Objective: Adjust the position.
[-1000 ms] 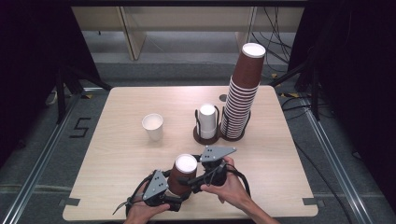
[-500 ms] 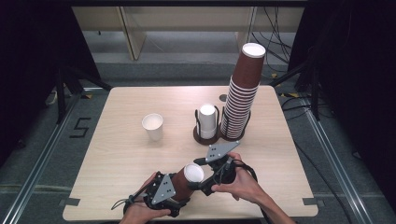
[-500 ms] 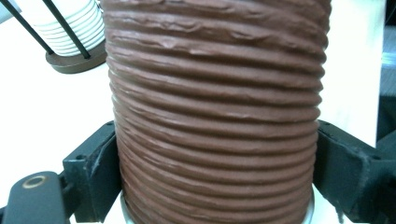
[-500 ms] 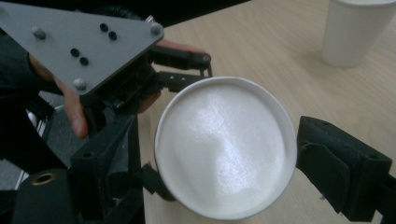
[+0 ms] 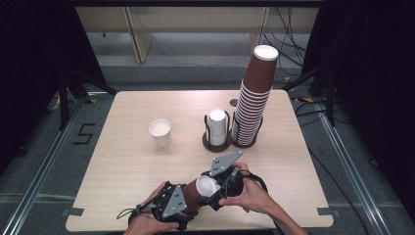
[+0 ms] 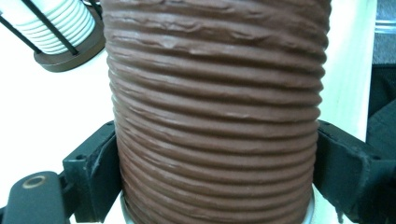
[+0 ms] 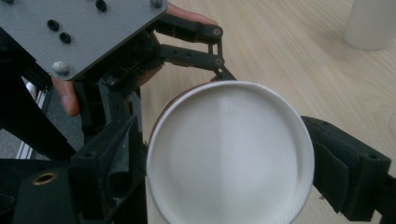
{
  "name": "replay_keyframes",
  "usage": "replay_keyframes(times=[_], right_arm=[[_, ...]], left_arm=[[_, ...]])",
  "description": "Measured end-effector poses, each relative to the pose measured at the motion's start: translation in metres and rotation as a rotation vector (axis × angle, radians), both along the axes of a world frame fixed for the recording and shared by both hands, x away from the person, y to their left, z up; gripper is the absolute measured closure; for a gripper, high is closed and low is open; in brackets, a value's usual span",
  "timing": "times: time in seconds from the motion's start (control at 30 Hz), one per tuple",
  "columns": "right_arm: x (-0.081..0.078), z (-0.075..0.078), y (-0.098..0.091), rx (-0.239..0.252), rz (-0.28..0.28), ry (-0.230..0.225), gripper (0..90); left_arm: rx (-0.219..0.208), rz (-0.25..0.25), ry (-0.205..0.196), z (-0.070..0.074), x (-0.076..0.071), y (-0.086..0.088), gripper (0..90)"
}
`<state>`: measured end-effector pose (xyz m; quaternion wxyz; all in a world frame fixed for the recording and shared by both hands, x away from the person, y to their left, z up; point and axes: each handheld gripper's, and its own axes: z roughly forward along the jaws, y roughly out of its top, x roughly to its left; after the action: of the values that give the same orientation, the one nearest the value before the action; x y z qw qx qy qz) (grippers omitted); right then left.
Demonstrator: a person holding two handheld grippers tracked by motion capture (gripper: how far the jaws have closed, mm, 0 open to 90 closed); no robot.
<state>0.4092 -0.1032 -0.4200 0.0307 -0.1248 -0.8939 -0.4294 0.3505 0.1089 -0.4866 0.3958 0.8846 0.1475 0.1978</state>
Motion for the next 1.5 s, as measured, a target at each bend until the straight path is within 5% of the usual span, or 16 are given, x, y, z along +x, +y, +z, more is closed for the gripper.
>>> replay_keyframes(times=[0.23,0.37,0.43,0.5,0.53,0.63,0.7,0.87,1.33,1.5], right_arm=[[0.000,-0.002,0.003,-0.020,0.018,0.002,22.3],[0.002,-0.001,0.000,-0.008,0.016,0.016,23.7],[0.003,0.000,-0.003,0.003,0.012,0.020,24.1],[0.003,0.000,-0.004,0.017,0.001,0.024,24.2],[0.006,0.001,-0.008,0.042,-0.009,0.042,24.3],[0.010,0.003,-0.015,0.097,-0.031,0.067,24.4],[0.011,0.004,-0.018,0.116,-0.040,0.072,24.4],[0.015,0.010,-0.030,0.185,-0.074,0.086,24.6],[0.019,0.004,-0.035,0.250,-0.095,0.154,24.6],[0.020,0.002,-0.036,0.248,-0.095,0.172,24.4]], left_arm=[[0.020,-0.021,-0.001,-0.001,-0.001,-0.002,11.9],[-0.005,-0.016,-0.008,-0.001,0.000,-0.001,8.8],[-0.092,0.005,-0.017,-0.002,0.001,0.001,7.0],[-0.101,0.008,-0.020,-0.002,0.001,0.002,5.2],[-0.175,0.019,-0.013,-0.003,0.002,0.004,4.8],[-0.280,0.039,0.000,-0.004,0.004,0.007,3.2],[-0.300,0.046,0.002,-0.004,0.004,0.009,3.1],[-0.452,0.079,0.029,-0.006,0.007,0.011,2.6],[-0.518,0.090,0.000,-0.010,0.008,0.008,1.1],[-0.494,0.077,-0.009,-0.009,0.009,0.010,3.0]])
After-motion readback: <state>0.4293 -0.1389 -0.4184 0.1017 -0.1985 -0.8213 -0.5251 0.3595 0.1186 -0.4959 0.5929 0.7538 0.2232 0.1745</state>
